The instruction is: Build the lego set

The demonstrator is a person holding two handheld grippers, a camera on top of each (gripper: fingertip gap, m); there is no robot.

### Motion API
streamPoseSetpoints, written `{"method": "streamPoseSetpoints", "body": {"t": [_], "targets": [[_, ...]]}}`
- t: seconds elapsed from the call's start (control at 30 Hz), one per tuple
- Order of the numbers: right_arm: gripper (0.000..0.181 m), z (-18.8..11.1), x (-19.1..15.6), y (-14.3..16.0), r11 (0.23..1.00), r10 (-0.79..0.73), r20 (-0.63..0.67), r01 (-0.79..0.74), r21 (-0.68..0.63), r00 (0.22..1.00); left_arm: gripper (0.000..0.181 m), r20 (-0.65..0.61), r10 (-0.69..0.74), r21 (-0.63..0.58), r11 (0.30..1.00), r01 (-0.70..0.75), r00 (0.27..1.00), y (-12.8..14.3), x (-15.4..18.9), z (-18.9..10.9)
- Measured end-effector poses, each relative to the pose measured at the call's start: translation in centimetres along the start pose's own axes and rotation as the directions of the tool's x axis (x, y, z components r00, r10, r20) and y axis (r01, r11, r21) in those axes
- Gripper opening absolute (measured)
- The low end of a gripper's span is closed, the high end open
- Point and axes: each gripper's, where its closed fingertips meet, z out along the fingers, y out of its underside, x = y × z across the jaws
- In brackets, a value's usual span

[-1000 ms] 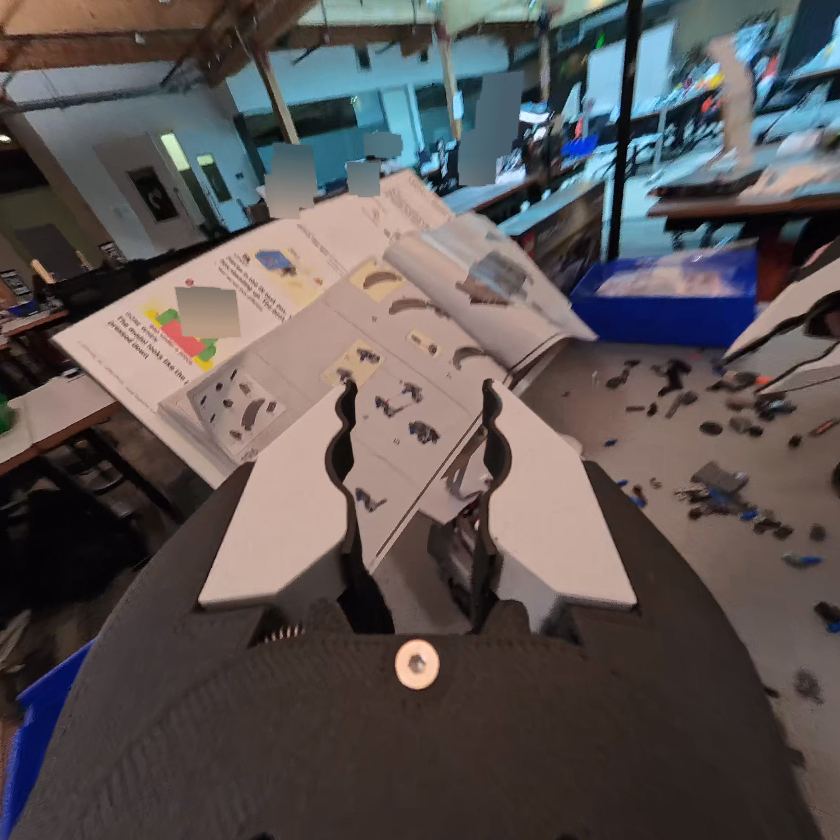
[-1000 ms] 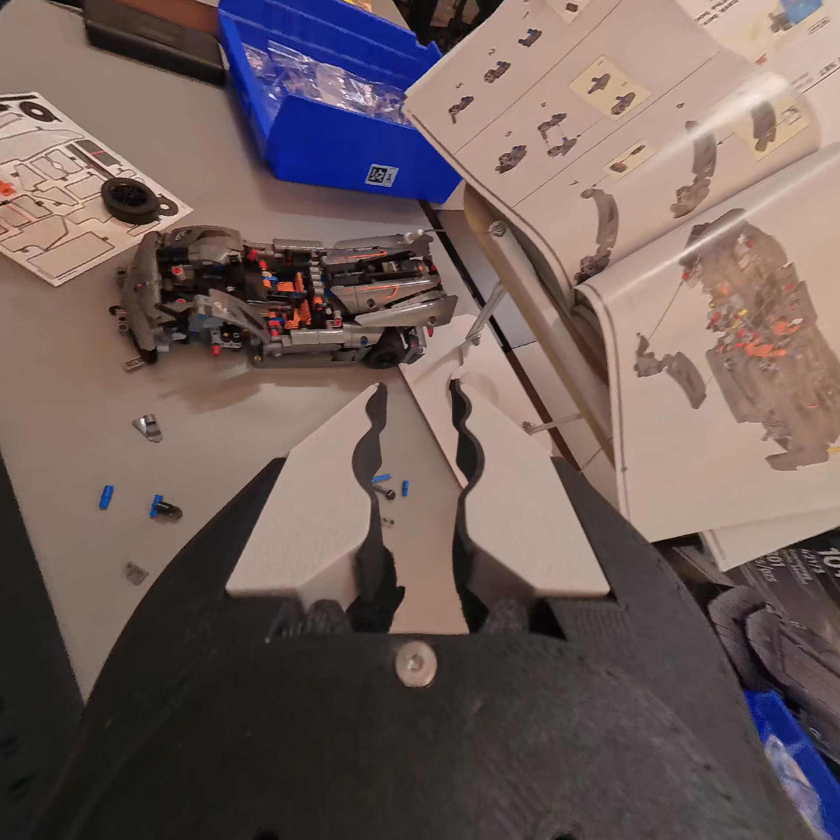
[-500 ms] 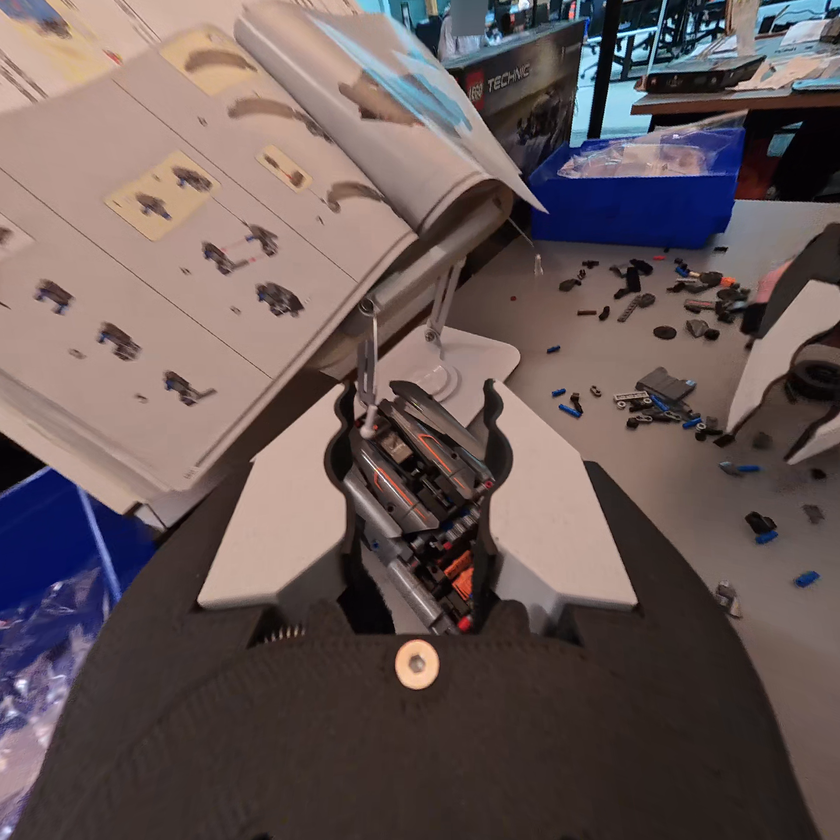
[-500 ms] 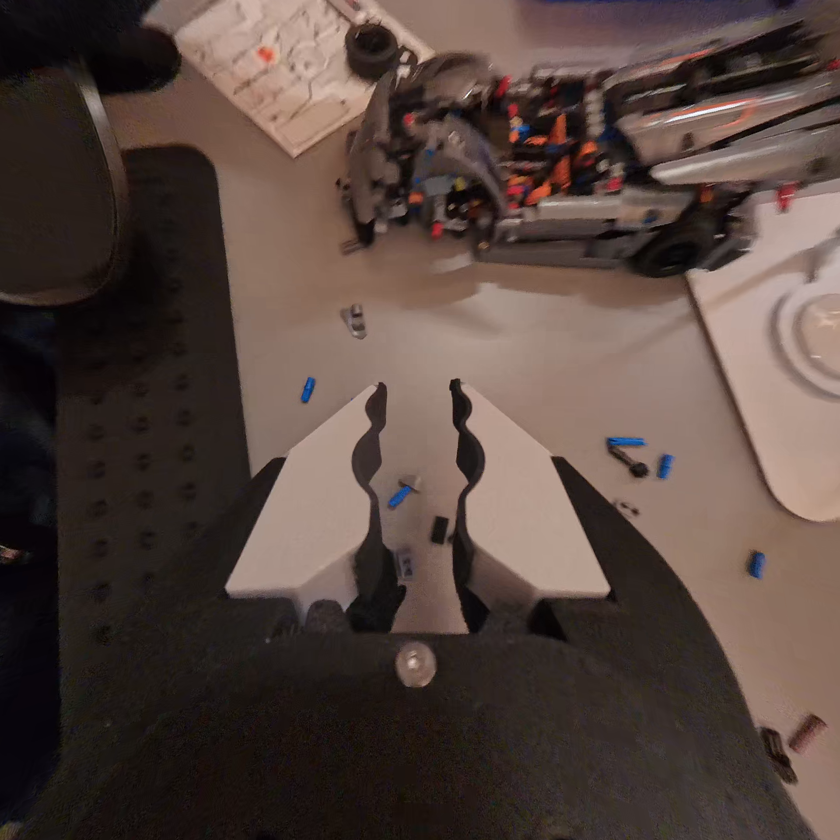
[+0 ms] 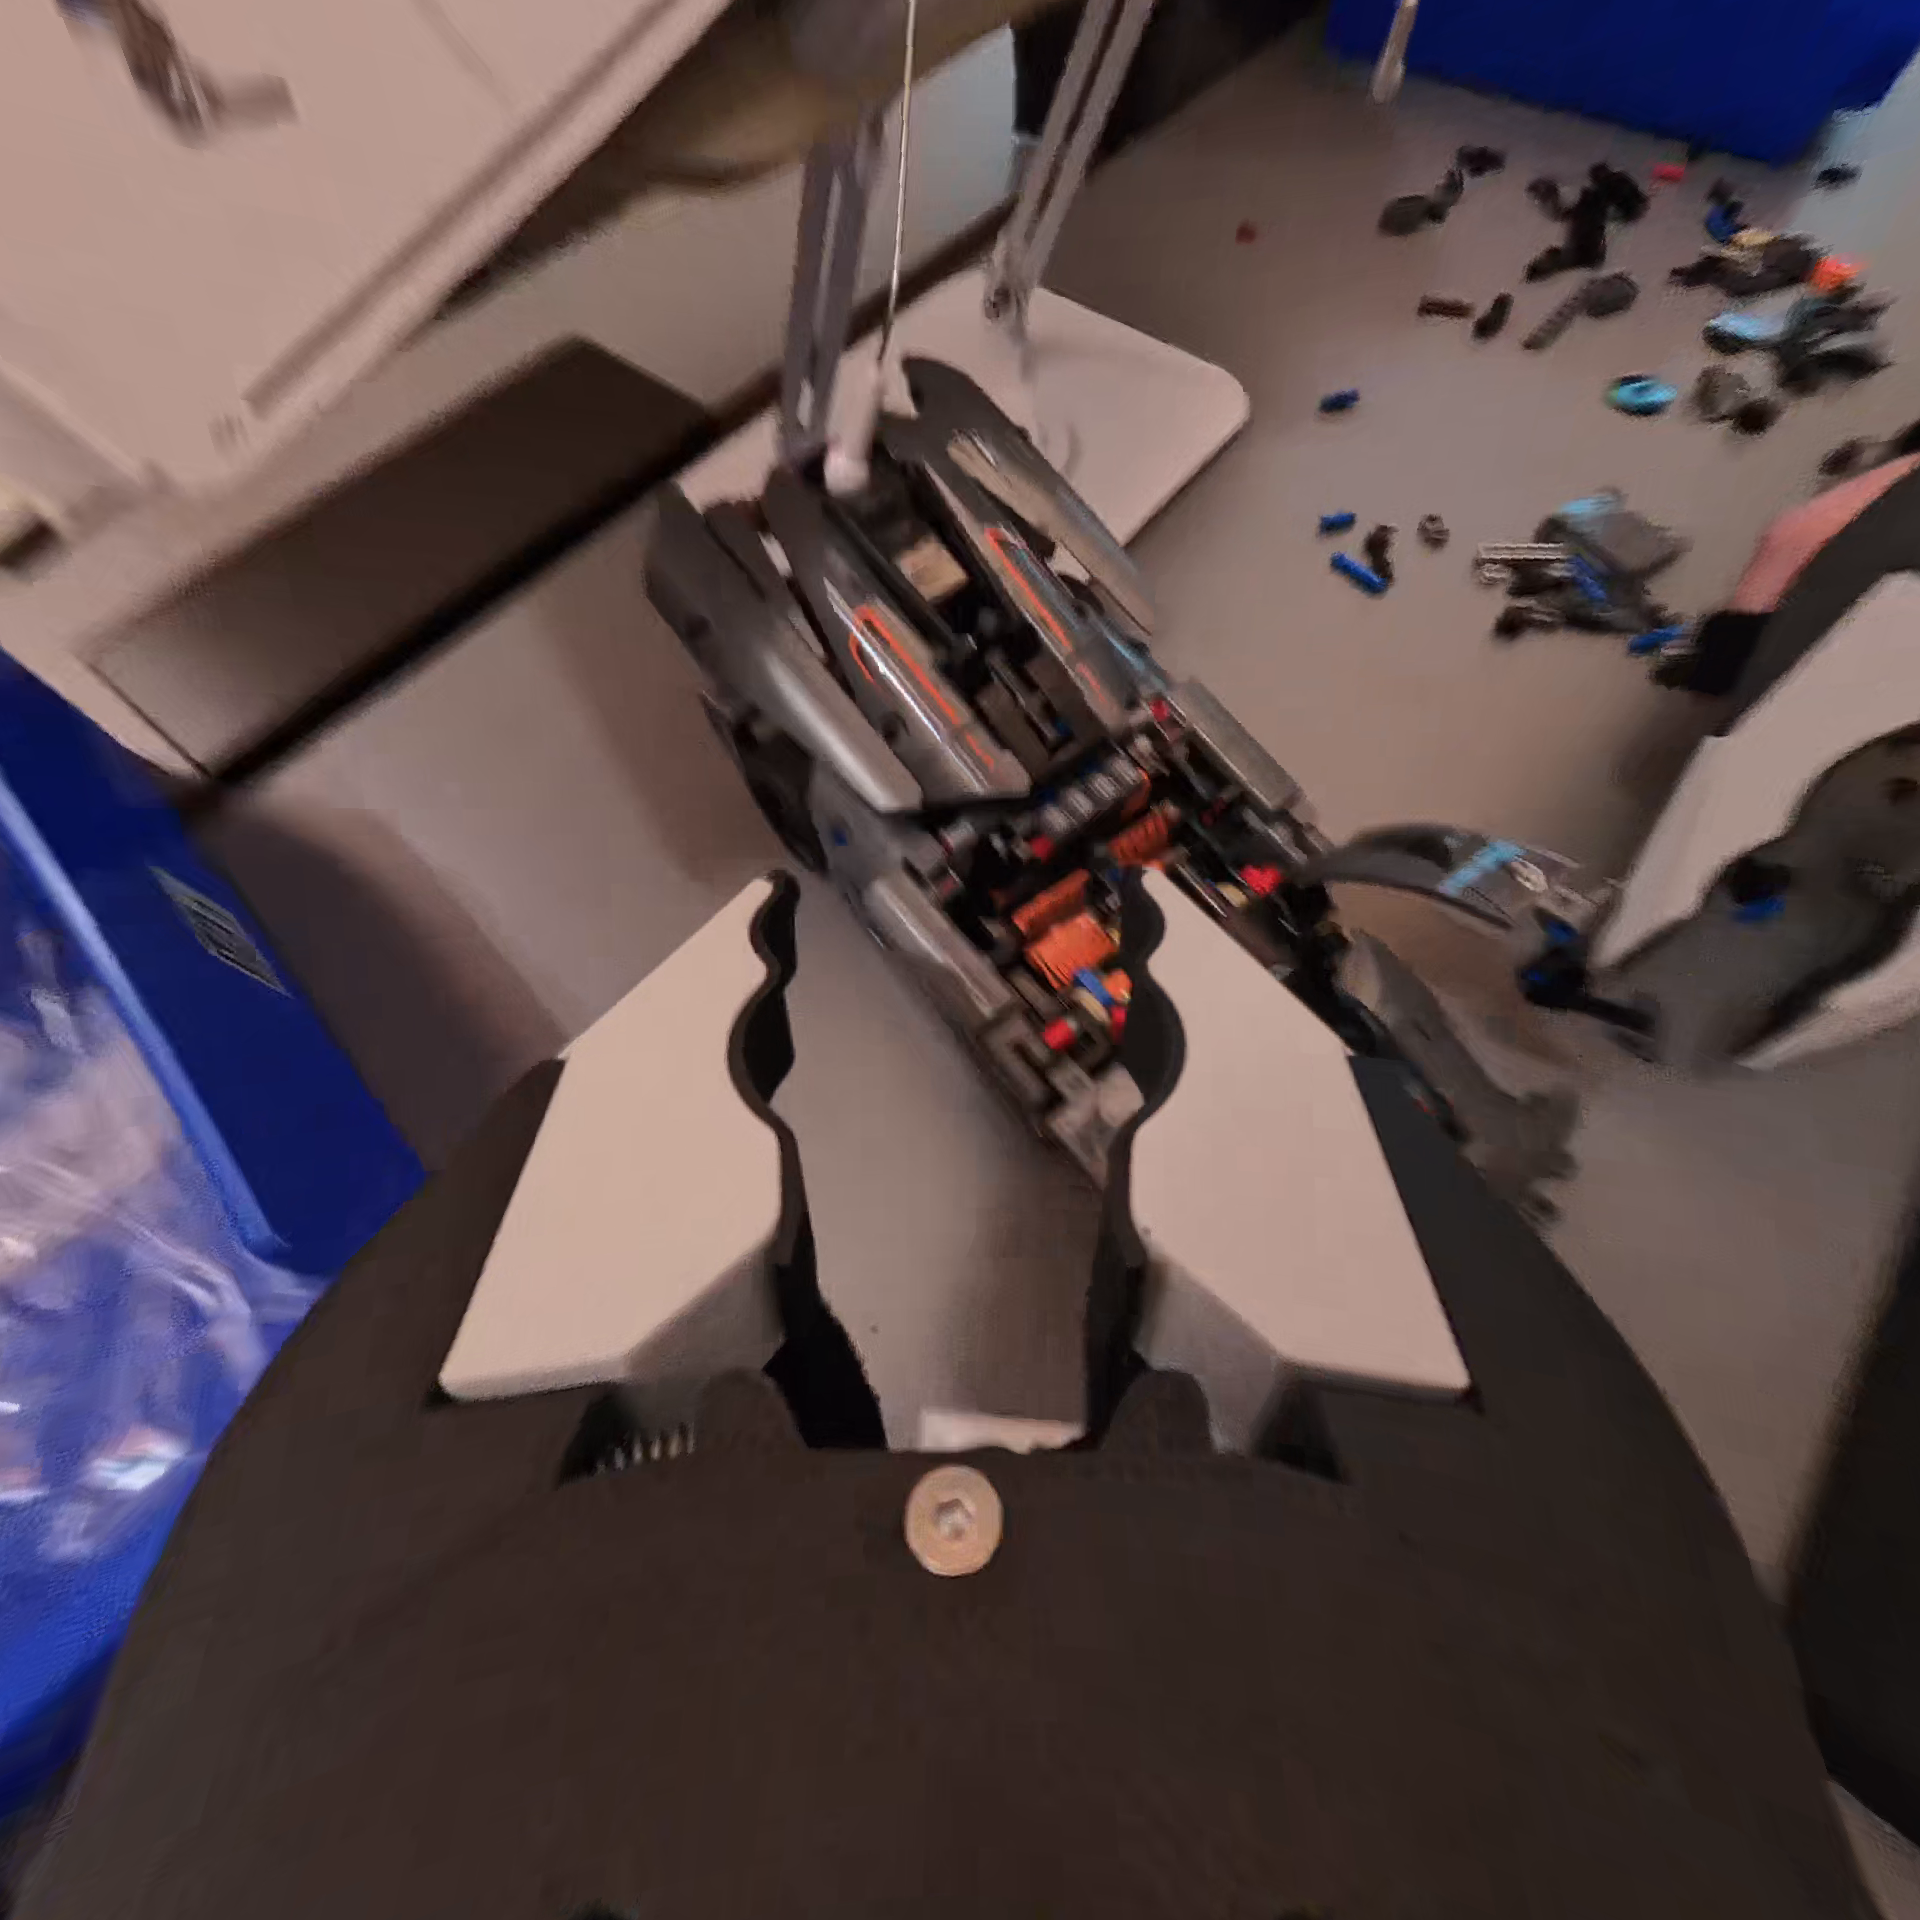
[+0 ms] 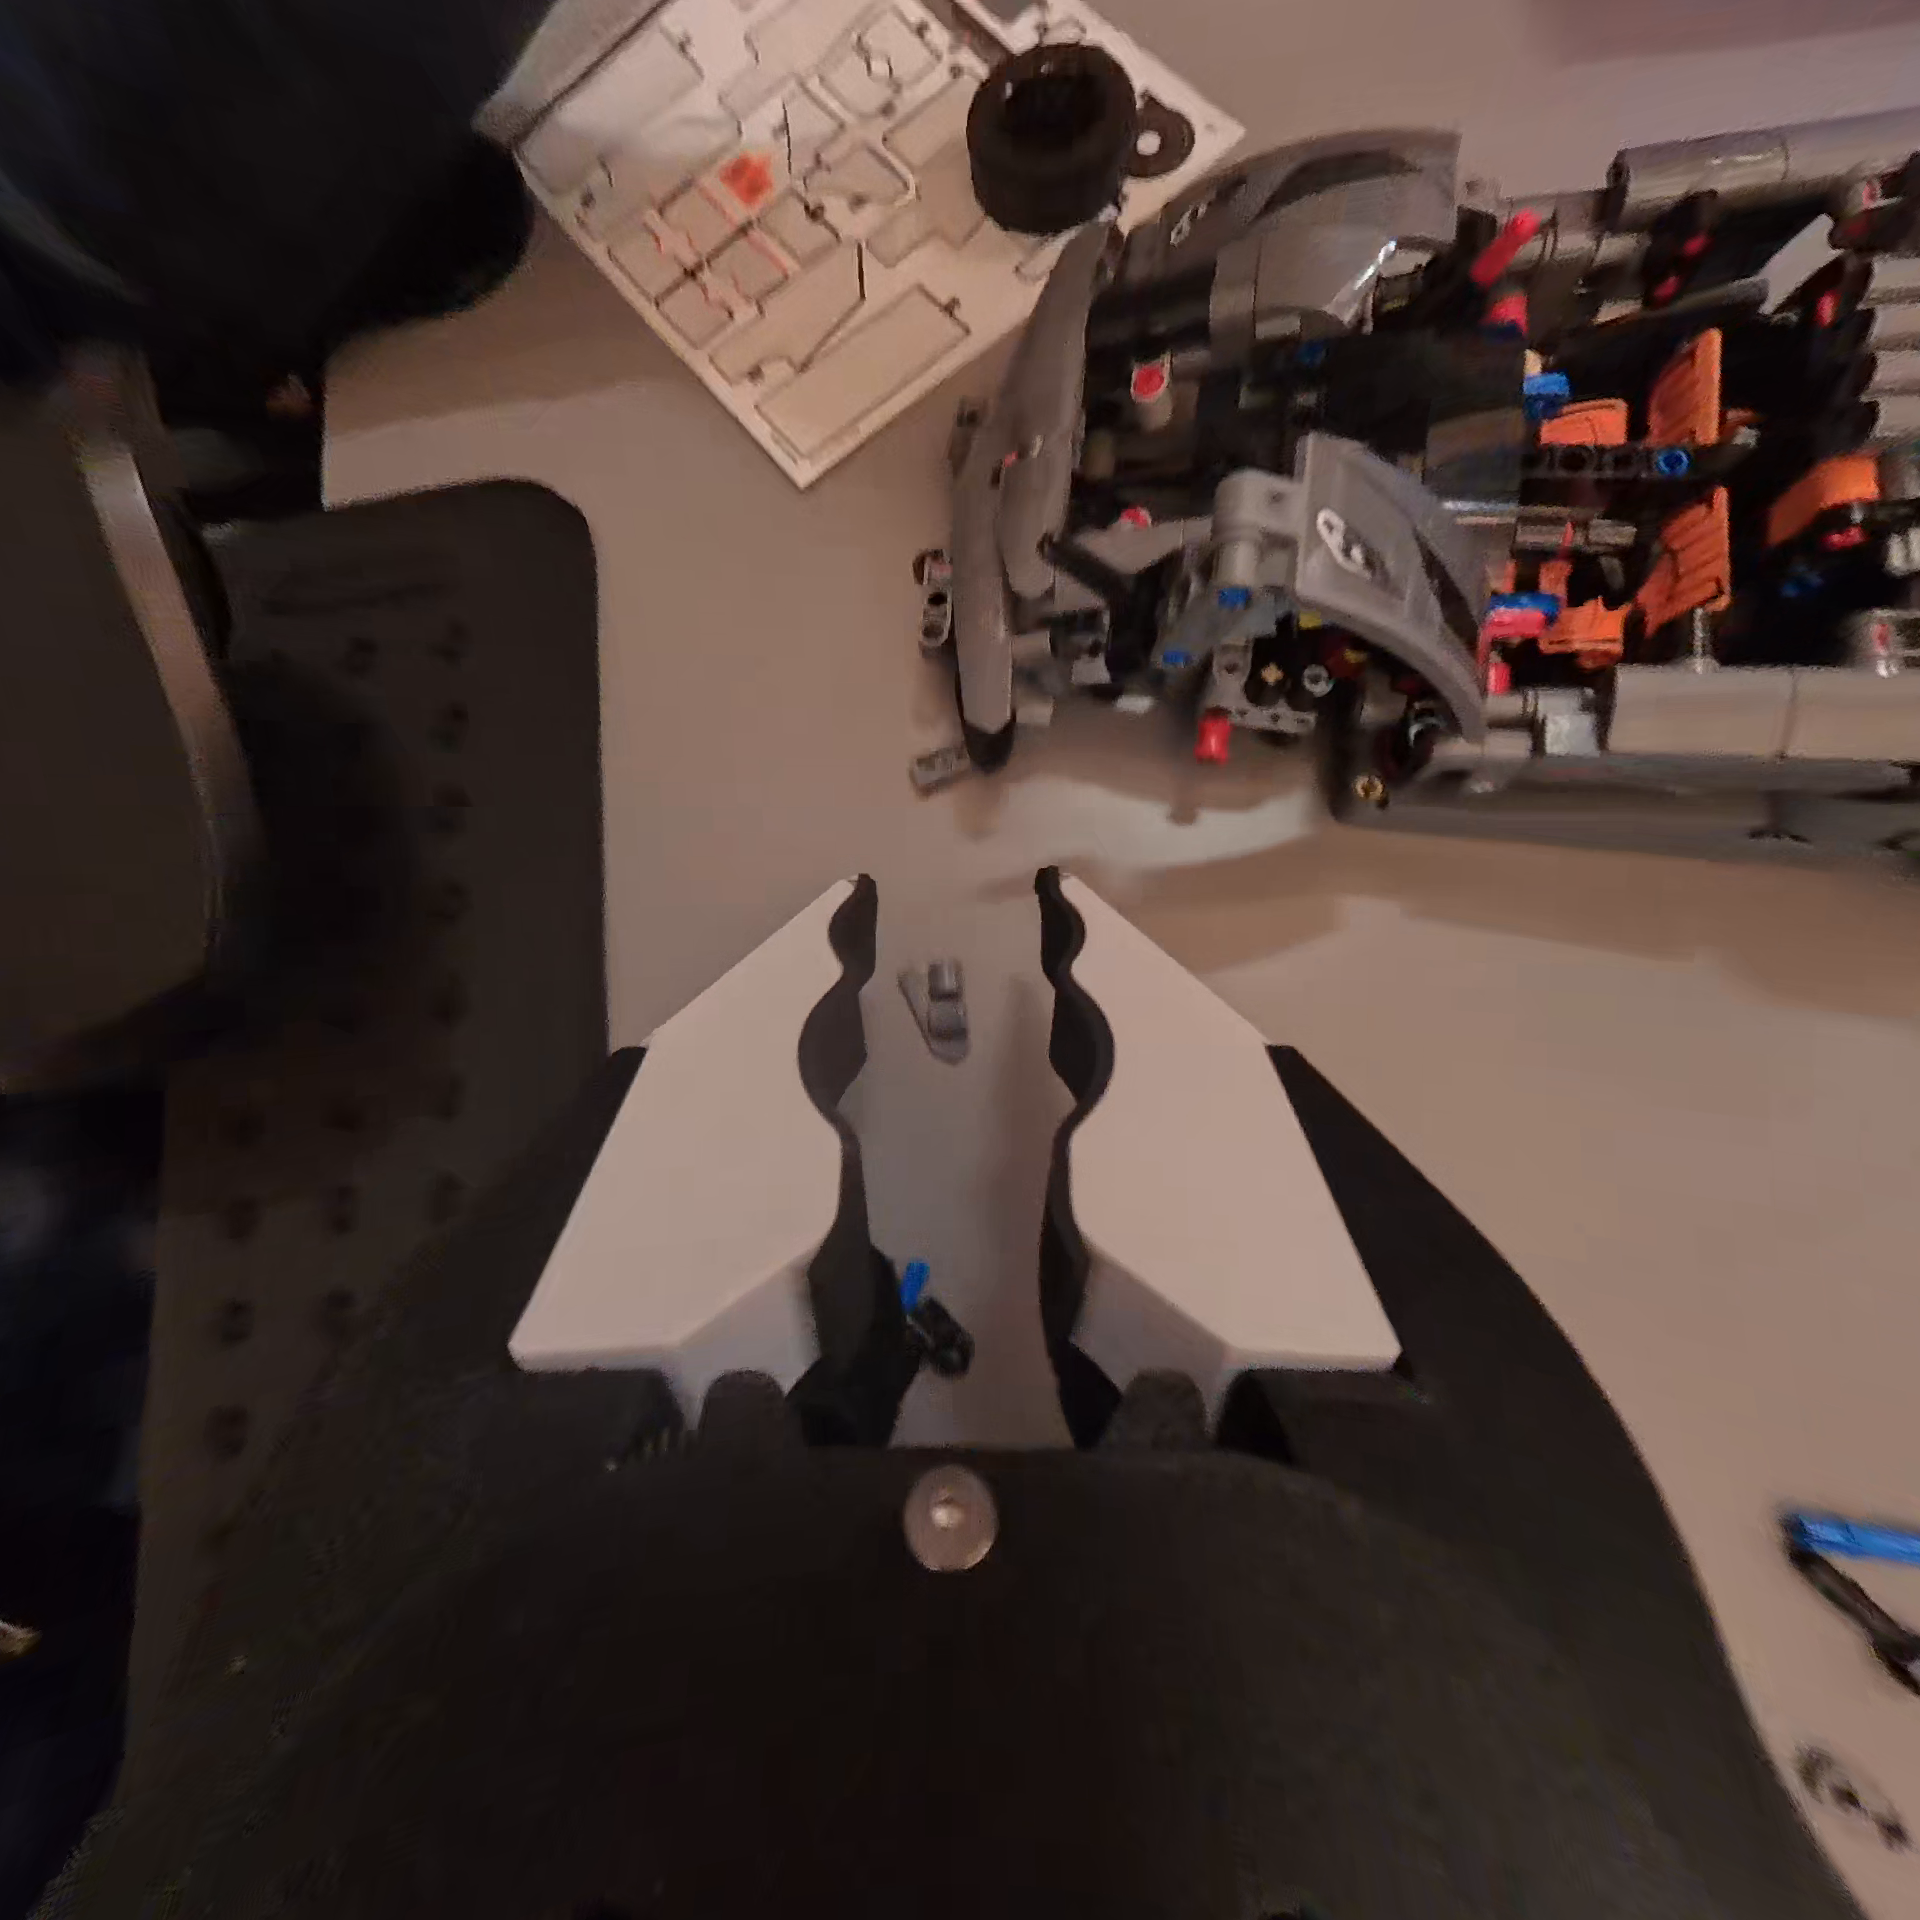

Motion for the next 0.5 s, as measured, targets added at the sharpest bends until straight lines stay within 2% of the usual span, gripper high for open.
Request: {"method": "streamPoseSetpoints", "body": {"t": [0.07, 0.1, 0.13, 0.23, 0.33, 0.5], "targets": [[0.031, 0.7, 0.3, -0.2, 1.0, 0.007, -0.003, -0.007, 0.004, 1.0, 0.059, -0.206, -0.115, -0.057, 0.993, 0.105, 0.972, 1.8, 1.7, -1.2], [0.03, 1.0, 0.4, -0.3, 1.0, 0.004, -0.006, -0.004, 0.007, 1.0, 0.056, -0.234, -0.144, -0.081, 0.988, 0.128, 0.962, 2.7, 1.6, -1.6], [0.026, 1.3, 0.4, -0.4, 1.0, -0.001, -0.008, 0.001, 0.014, 1.0, 0.052, -0.216, -0.157, -0.105, 0.985, 0.137, 0.964, 3.9, 0.9, -1.8], [0.023, 2.5, 0.4, -0.7, 1.0, 0.003, -0.009, -0.003, 0.011, 1.0, 0.055, -0.324, -0.257, -0.186, 0.961, 0.205, 0.911, 6.1, 2.0, -1.9], [0.022, 3.4, 0.4, -1.0, 1.0, 0.014, 0.004, -0.014, -0.002, 1.0, 0.058, -0.335, -0.299, -0.29, 0.935, 0.204, 0.894, 8.4, 2.4, -1.0], [0.016, 4.2, 0.4, -1.1, 1.0, -0.005, -0.003, 0.005, -0.027, 1.0, 0.059, -0.36, -0.303, -0.311, 0.931, 0.192, 0.882, 9.2, 2.8, -0.4]]}}
